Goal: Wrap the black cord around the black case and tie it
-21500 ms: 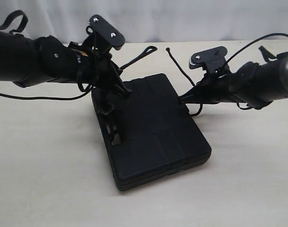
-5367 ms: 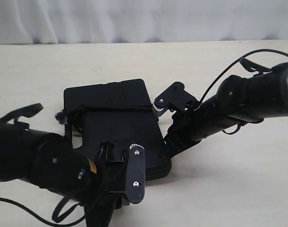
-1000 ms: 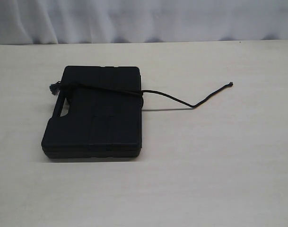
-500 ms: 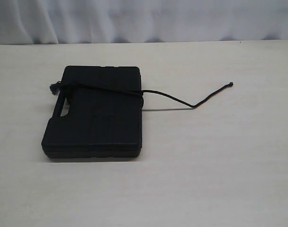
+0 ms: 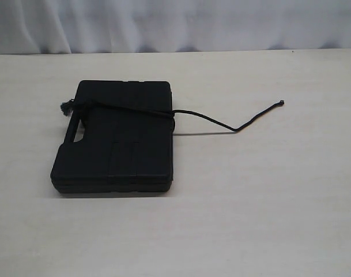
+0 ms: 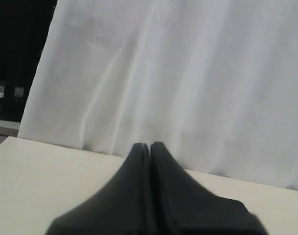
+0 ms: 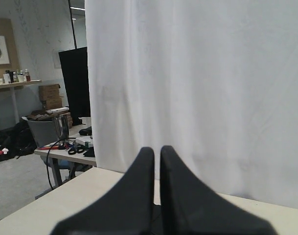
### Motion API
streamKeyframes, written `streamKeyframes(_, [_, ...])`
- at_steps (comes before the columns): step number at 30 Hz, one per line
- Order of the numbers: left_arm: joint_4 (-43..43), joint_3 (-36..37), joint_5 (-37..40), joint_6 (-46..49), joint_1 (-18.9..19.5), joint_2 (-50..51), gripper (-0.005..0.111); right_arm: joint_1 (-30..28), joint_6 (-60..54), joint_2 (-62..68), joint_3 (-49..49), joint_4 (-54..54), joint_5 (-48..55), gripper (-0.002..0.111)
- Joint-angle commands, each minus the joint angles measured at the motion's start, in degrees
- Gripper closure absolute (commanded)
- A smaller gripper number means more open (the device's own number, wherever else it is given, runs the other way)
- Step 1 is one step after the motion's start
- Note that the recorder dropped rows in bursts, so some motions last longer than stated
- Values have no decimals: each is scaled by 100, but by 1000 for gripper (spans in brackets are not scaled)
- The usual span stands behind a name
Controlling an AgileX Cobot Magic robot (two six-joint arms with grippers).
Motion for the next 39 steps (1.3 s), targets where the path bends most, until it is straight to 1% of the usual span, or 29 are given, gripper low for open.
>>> streamKeyframes(1, [-2,275,-144,-33,14,-40,107,-2,22,-27,29,5,25,104])
streamKeyframes(5, [-2,348,-187,-33,14,-283,107,-2,22,-27,29,5,25,104])
streamKeyframes(7, [1,348,-14,-33,14,-283,107,-2,22,-27,29,5,25,104])
streamKeyframes(18, [36,348,7,7,14,-283,107,-2,22,-27,29,5,11,104])
streamKeyframes(28, [36,348,679,1160,14,-283,107,-2,22,-27,29,5,11,104])
streamKeyframes(34, [24,348,764,1213,14,-283,107,-2,22,-27,29,5,11,104])
streamKeyframes(39, [24,348,1015,1671,14,-283,107,-2,22,-27,29,5,11,104])
